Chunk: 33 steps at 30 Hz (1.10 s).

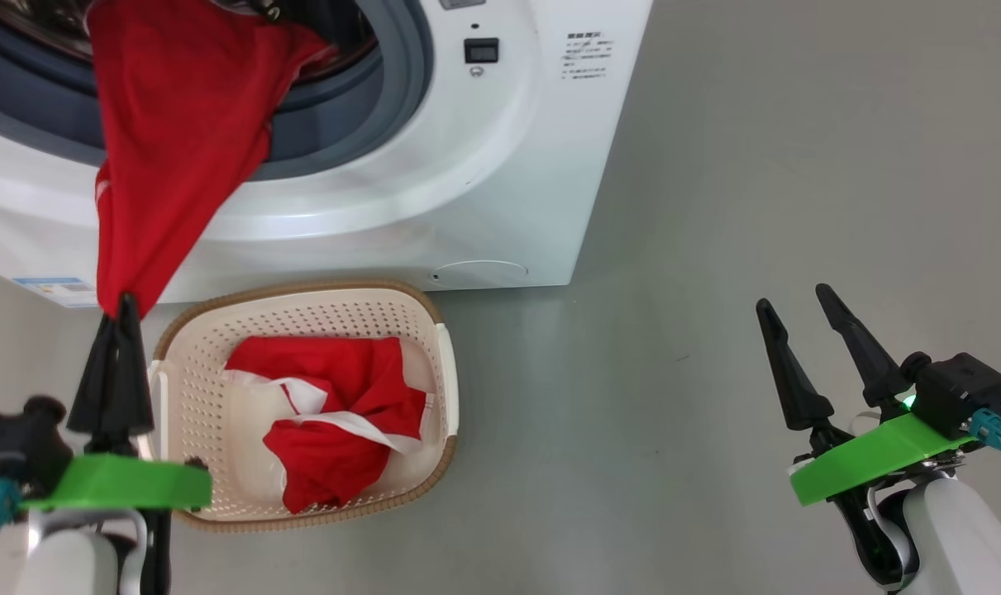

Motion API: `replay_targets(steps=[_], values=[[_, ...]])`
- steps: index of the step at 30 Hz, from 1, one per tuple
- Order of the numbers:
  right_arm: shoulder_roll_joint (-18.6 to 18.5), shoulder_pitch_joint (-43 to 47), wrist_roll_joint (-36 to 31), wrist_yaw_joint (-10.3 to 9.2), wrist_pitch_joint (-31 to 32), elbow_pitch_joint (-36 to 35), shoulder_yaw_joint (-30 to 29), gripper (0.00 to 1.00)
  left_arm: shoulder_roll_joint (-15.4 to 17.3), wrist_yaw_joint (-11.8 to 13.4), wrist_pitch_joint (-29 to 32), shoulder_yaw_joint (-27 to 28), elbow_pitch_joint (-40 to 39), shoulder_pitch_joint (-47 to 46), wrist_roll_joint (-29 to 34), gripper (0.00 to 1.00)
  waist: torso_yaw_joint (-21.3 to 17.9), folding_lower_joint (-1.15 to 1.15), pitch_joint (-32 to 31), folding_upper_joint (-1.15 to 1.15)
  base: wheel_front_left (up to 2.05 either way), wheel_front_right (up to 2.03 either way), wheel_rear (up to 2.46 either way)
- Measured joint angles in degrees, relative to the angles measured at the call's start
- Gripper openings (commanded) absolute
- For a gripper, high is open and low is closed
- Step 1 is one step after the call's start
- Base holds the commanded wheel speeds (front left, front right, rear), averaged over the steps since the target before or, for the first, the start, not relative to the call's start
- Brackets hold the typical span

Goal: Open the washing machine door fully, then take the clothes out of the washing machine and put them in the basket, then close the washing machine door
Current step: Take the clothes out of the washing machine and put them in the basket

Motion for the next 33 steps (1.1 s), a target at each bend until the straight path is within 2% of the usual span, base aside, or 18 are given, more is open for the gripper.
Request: replay_targets(steps=[12, 19, 25, 31, 32, 33], values=[[-1.2, 0.0, 0.0, 0.00, 0.0, 0.0, 0.0, 1.00, -0.8, 3.3, 4.6, 0.4, -14.6, 13.7, -0.6, 0.00, 1.4, 0.00, 0.6, 0.00, 0.00, 0.00, 0.00], [-1.3, -0.3, 0.0, 0.00, 0.0, -0.2, 0.1, 1.00, -1.9, 3.6, 5.5, -1.2, -15.0, 15.6, -1.6, 0.00, 1.4, 0.00, 1.5, 0.00, 0.00, 0.00, 0.00], [-1.2, -1.2, 0.0, 0.00, 0.0, -0.2, 0.7, 1.00, -3.1, 1.5, 5.2, -5.1, -3.2, 11.9, -1.7, 0.00, 0.8, 0.00, 2.8, 0.00, 0.00, 0.00, 0.00], [-0.9, -2.6, 0.0, 0.00, 0.0, -0.4, 1.3, 1.00, -3.5, -0.8, 2.8, -6.6, 15.1, 1.2, -2.1, 0.00, -0.4, 0.00, 4.3, 0.00, 0.00, 0.00, 0.00], [-0.7, -2.6, 0.0, 0.00, 0.0, -0.4, 1.4, 1.00, -3.4, -1.3, 1.9, -6.9, 21.4, -2.5, -2.0, 0.00, -0.9, 0.00, 4.8, 0.00, 0.00, 0.00, 0.00], [-0.6, -2.6, 0.0, 0.00, 0.0, -0.4, 1.4, 1.00, -3.4, -1.6, 1.4, -7.1, 24.3, -4.3, -2.0, 0.00, -1.2, 0.00, 5.2, 0.00, 0.00, 0.00, 0.00]])
